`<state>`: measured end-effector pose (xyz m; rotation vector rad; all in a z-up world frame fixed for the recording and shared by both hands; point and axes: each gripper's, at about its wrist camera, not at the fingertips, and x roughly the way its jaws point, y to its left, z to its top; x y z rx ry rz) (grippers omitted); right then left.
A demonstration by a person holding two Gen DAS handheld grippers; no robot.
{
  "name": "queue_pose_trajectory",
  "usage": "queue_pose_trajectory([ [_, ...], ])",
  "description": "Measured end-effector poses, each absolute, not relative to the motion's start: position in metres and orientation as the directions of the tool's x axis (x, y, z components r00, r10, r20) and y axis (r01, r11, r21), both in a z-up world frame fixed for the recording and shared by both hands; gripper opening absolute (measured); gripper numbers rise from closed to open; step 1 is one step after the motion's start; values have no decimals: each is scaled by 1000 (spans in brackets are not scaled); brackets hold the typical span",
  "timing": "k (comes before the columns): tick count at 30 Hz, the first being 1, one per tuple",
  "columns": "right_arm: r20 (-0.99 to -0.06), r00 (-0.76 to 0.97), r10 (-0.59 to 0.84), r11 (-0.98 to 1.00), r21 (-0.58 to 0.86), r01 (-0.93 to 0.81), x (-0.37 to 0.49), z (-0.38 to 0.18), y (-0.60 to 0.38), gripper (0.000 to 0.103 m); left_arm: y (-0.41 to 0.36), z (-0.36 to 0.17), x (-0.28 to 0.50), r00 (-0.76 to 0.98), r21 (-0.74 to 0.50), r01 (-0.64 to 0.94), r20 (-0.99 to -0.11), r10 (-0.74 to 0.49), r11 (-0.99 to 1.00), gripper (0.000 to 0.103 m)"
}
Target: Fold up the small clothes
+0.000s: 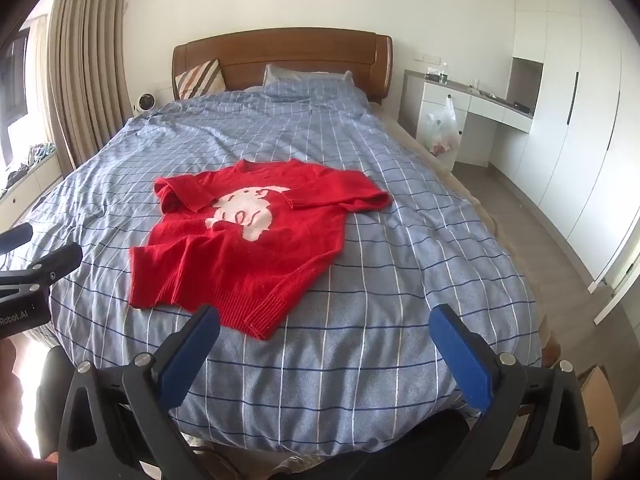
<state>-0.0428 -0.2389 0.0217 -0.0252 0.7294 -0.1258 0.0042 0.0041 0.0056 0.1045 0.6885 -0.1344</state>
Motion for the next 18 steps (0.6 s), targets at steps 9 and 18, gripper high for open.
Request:
queue_pose_trajectory([
  [9, -666, 737, -116, 993, -50, 111, -40, 18, -240, 103, 9, -7, 16, 714, 63, 134, -698, -52, 989, 103],
  [18, -671, 731, -120, 992, -54, 113, -36, 15, -236, 103, 8, -14, 13, 703, 84, 139, -710, -38, 987, 103],
])
